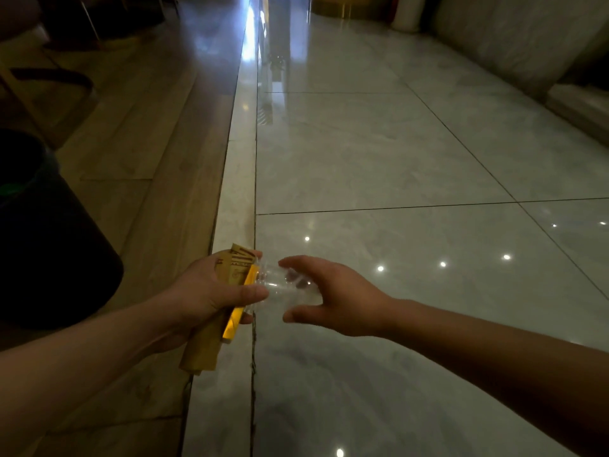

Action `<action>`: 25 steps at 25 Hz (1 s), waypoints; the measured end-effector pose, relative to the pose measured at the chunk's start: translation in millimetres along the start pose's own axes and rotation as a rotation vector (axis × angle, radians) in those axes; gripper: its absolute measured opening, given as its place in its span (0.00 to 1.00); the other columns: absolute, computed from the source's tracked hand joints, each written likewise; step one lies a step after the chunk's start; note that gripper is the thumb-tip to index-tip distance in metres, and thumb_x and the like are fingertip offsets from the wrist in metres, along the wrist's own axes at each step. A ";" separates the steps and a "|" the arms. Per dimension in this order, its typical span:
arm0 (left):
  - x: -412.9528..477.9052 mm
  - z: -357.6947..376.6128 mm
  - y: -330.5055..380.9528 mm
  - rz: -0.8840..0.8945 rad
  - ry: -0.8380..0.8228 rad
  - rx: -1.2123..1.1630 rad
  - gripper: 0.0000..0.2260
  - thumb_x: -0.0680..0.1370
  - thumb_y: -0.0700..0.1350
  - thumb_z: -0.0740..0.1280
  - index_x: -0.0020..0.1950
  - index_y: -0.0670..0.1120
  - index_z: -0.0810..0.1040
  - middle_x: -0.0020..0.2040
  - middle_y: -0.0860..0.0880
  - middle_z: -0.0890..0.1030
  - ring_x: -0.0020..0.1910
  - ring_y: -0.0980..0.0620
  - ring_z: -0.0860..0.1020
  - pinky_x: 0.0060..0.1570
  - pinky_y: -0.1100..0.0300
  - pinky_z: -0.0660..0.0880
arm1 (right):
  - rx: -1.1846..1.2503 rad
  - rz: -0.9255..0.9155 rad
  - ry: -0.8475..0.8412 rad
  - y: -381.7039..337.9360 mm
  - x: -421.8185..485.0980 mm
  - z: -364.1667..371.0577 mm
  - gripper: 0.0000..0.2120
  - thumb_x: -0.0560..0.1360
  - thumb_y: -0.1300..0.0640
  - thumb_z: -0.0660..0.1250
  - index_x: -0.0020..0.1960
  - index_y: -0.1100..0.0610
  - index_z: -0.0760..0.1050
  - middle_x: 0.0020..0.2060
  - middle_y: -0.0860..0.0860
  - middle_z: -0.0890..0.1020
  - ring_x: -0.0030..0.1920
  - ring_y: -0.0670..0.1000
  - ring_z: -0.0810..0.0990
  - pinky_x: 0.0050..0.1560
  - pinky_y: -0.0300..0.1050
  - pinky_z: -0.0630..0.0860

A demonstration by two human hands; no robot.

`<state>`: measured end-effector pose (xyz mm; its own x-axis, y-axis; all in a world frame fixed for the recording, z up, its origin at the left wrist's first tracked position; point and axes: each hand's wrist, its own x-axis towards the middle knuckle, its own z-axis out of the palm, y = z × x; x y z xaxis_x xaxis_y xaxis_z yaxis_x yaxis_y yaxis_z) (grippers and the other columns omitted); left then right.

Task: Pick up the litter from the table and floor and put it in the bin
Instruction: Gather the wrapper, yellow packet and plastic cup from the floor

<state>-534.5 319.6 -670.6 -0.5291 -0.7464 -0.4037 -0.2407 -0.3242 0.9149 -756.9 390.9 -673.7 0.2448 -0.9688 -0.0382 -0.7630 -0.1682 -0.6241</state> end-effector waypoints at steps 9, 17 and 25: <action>0.3 -23.7 -8.9 -0.105 0.081 0.039 0.36 0.57 0.44 0.82 0.63 0.50 0.75 0.50 0.42 0.85 0.48 0.41 0.86 0.44 0.44 0.83 | 0.015 0.137 0.071 29.5 0.4 1.0 0.35 0.68 0.42 0.74 0.71 0.46 0.65 0.59 0.45 0.79 0.52 0.43 0.78 0.52 0.37 0.75; 13.8 -29.5 -31.1 -0.219 0.278 0.092 0.24 0.69 0.42 0.77 0.62 0.47 0.74 0.50 0.38 0.83 0.47 0.40 0.85 0.45 0.40 0.82 | 0.046 0.304 0.070 48.3 3.6 19.8 0.34 0.68 0.45 0.75 0.70 0.49 0.68 0.57 0.48 0.80 0.51 0.49 0.81 0.53 0.44 0.77; -65.6 -23.1 12.6 -0.375 0.373 0.399 0.39 0.66 0.54 0.79 0.73 0.52 0.65 0.64 0.50 0.76 0.61 0.46 0.76 0.57 0.48 0.75 | 0.061 0.653 -0.159 -8.1 -82.9 -1.3 0.35 0.67 0.43 0.75 0.69 0.53 0.69 0.60 0.53 0.77 0.57 0.53 0.78 0.54 0.44 0.73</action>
<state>-484.1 351.1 -632.4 -0.0511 -0.7994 -0.5986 -0.6747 -0.4143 0.6108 -771.8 472.3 -664.4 -0.1661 -0.8288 -0.5344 -0.7503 0.4578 -0.4769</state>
